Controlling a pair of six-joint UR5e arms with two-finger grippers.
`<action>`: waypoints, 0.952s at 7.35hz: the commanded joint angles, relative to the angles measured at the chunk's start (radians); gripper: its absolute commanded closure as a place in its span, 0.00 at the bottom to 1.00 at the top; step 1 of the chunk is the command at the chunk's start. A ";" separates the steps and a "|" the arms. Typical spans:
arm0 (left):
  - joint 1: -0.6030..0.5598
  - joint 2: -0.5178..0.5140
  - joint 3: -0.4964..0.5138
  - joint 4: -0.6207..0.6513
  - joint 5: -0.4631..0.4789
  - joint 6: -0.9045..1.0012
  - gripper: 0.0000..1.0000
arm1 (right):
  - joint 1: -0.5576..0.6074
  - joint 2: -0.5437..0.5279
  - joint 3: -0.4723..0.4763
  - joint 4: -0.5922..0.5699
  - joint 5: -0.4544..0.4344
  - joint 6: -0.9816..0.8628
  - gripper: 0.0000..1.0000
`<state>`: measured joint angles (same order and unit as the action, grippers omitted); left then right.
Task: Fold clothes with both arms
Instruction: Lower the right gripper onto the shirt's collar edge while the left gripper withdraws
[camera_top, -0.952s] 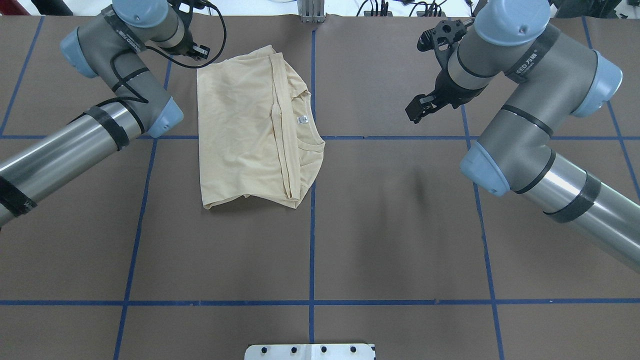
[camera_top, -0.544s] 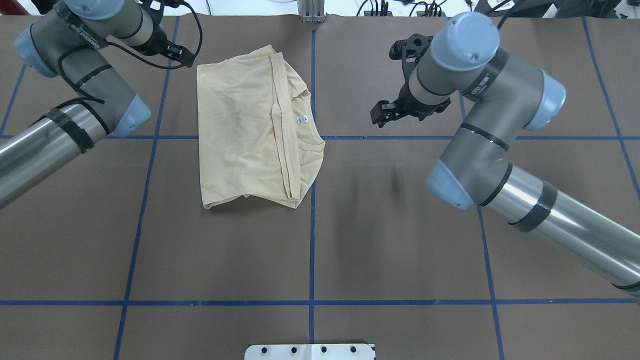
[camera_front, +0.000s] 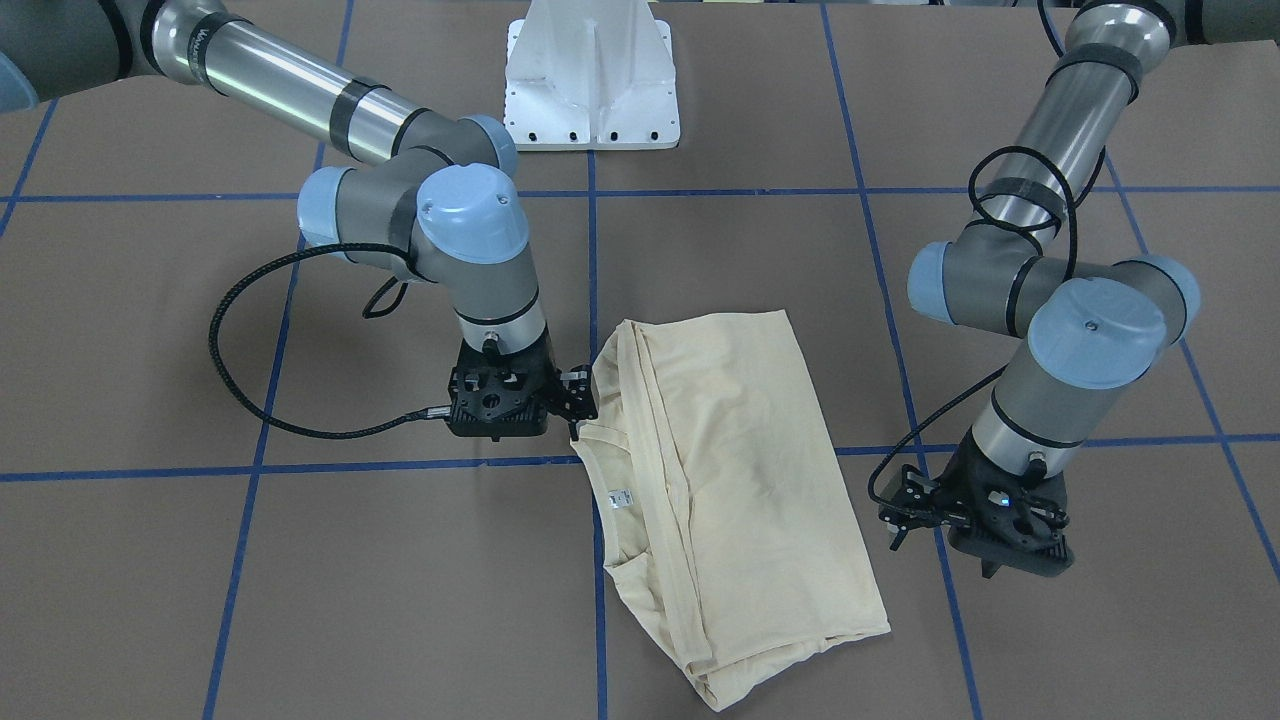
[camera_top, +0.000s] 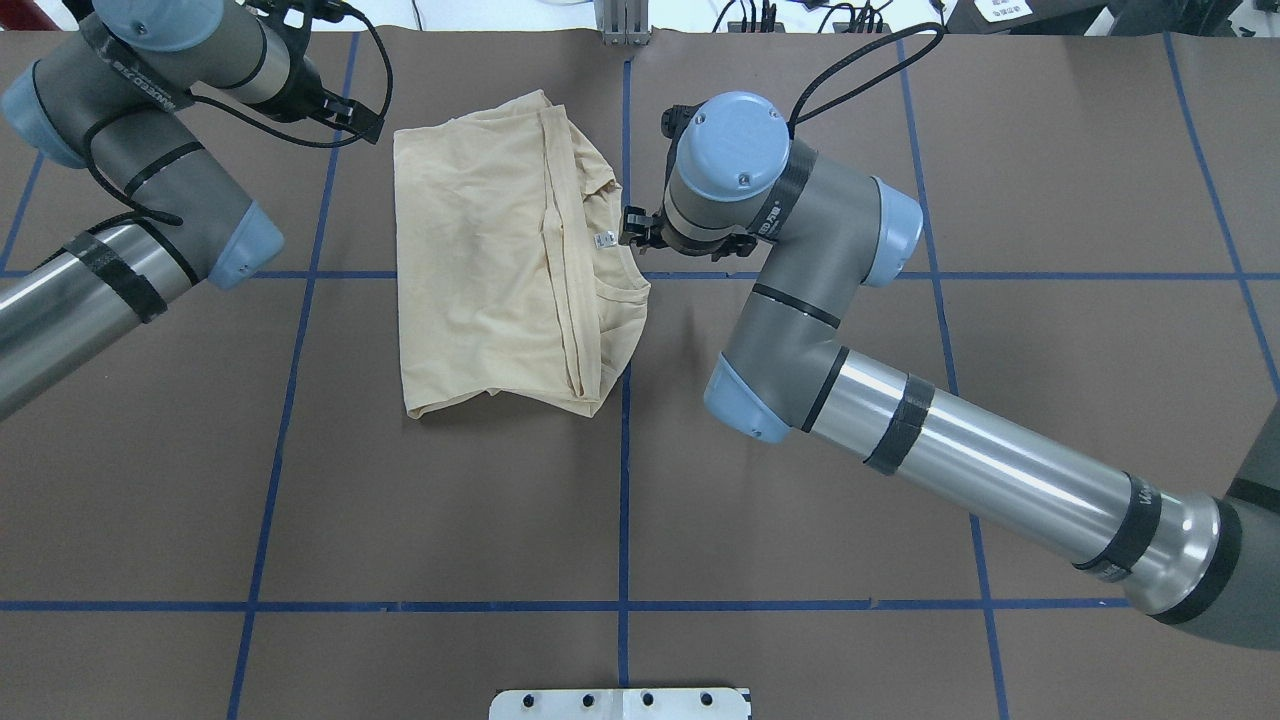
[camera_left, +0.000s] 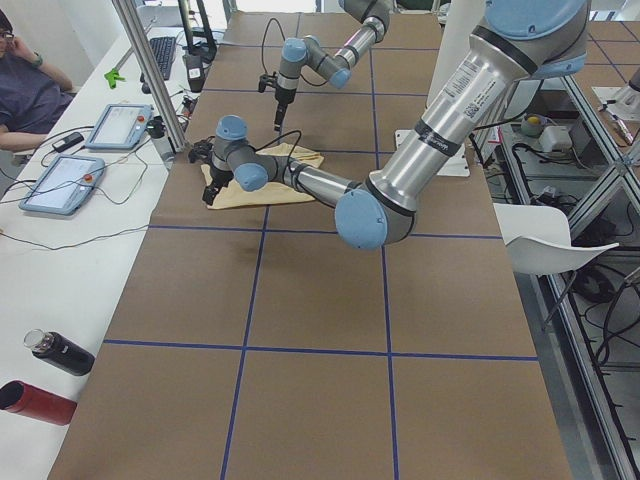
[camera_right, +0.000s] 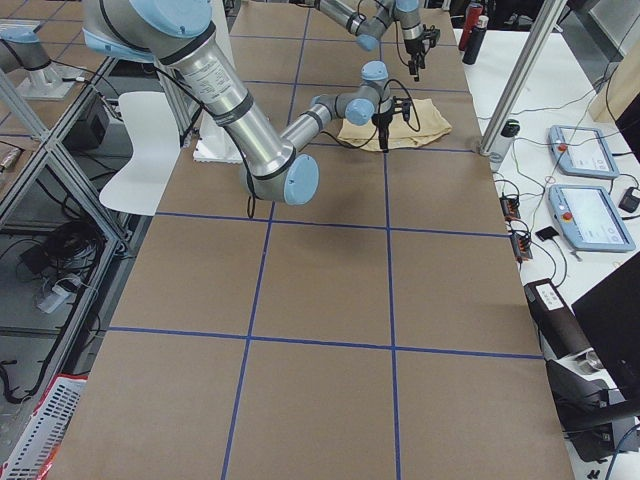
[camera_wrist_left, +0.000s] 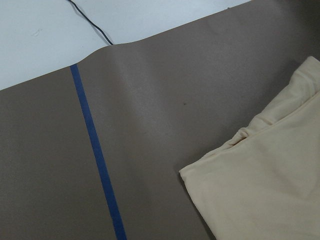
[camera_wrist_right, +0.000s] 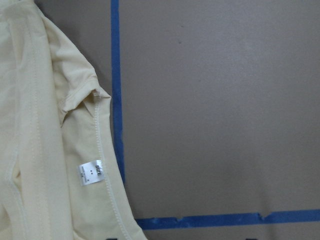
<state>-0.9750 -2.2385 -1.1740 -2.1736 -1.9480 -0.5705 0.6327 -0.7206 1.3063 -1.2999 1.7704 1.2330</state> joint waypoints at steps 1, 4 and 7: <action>0.001 0.000 -0.001 -0.002 0.000 -0.002 0.00 | -0.019 0.067 -0.083 0.005 -0.023 0.010 0.31; 0.001 0.000 -0.001 -0.002 0.000 -0.002 0.00 | -0.045 0.072 -0.099 0.013 -0.034 0.006 0.45; 0.001 0.000 -0.001 -0.002 0.000 0.000 0.00 | -0.062 0.064 -0.140 0.073 -0.062 0.003 0.46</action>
<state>-0.9740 -2.2381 -1.1750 -2.1752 -1.9482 -0.5712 0.5786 -0.6523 1.1763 -1.2391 1.7164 1.2380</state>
